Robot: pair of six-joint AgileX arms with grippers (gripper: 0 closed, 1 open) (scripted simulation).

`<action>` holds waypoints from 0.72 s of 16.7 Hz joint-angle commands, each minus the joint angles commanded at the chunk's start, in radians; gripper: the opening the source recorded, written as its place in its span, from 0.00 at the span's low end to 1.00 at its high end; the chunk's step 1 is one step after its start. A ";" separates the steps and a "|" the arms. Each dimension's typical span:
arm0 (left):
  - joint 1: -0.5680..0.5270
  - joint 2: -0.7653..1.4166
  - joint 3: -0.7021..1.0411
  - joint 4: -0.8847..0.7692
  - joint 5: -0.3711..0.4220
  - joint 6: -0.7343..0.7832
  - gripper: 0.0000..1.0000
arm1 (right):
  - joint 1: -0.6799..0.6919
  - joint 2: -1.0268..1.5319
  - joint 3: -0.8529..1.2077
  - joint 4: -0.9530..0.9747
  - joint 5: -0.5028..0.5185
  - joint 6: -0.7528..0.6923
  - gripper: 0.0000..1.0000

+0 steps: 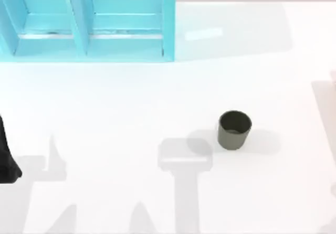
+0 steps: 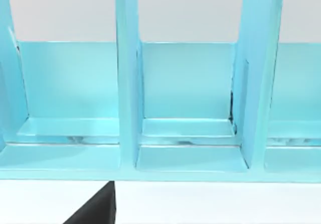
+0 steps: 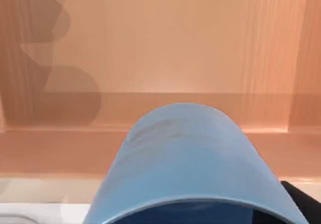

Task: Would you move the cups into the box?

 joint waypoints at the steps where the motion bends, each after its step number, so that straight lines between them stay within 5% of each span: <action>1: 0.000 0.000 0.000 0.000 0.000 0.000 1.00 | 0.002 0.000 -0.014 0.013 0.000 0.002 0.00; 12: 0.000 0.000 0.000 0.000 0.000 0.000 1.00 | 0.028 -0.009 -0.260 0.252 -0.002 0.031 0.00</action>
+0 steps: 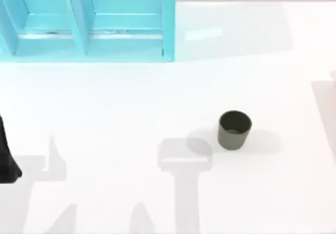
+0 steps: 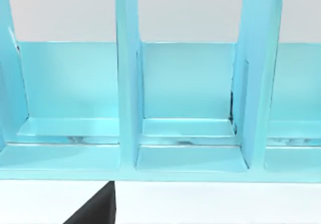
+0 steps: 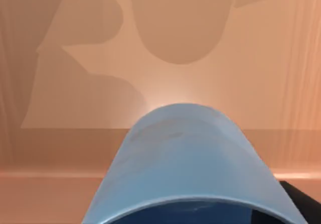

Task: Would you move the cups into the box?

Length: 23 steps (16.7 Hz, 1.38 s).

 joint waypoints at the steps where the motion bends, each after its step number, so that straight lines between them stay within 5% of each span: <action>1: 0.000 0.000 0.000 0.000 0.000 0.000 1.00 | 0.000 0.000 0.000 0.000 0.000 0.000 0.00; 14: 0.000 0.000 0.000 0.000 0.000 0.000 1.00 | 0.000 0.000 0.000 0.000 0.000 0.000 0.98; 23: 0.000 0.000 0.000 0.000 0.000 0.000 1.00 | -0.001 0.000 0.000 0.000 0.000 0.000 1.00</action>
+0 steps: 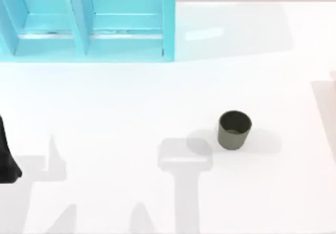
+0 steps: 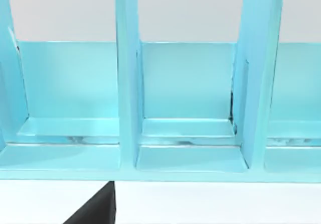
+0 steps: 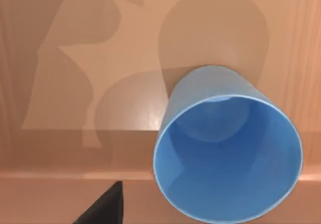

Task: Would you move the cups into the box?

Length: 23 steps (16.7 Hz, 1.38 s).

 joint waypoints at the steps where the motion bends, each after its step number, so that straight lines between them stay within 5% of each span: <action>1: 0.000 0.000 0.000 0.000 0.000 0.000 1.00 | -0.001 0.001 0.003 -0.003 0.000 -0.001 1.00; 11: 0.000 0.000 0.000 0.000 0.000 0.000 1.00 | -0.008 0.006 0.370 -0.371 0.000 -0.008 1.00; 17: 0.000 0.000 0.000 0.000 0.000 0.000 1.00 | -0.003 0.003 0.396 -0.395 0.000 -0.005 1.00; 23: 0.000 0.000 0.000 0.000 0.000 0.000 1.00 | 0.206 0.133 0.488 -0.370 0.003 0.205 1.00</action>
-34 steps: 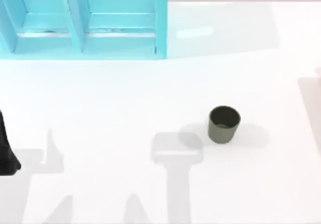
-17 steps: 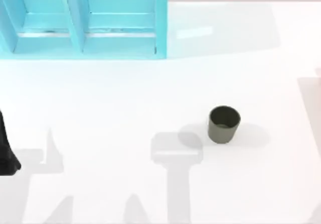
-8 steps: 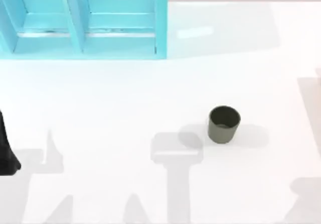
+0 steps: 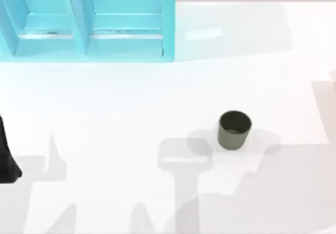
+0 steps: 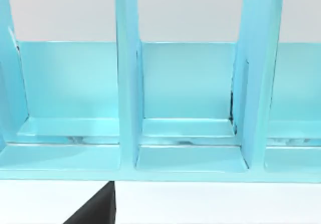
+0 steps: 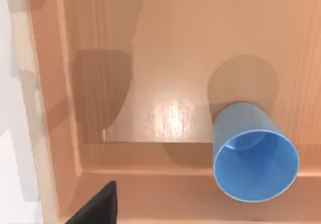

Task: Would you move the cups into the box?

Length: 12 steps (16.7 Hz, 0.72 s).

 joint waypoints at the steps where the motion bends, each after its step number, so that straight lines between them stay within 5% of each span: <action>1: 0.000 0.000 0.000 0.000 0.000 0.000 1.00 | 0.070 0.029 0.017 0.008 0.003 0.071 1.00; 8: 0.000 0.000 0.000 0.000 0.000 0.000 1.00 | 0.671 0.210 0.112 0.068 0.024 0.675 1.00; 12: 0.000 0.000 0.000 0.000 0.000 0.000 1.00 | 0.902 0.293 0.163 0.126 0.028 0.907 1.00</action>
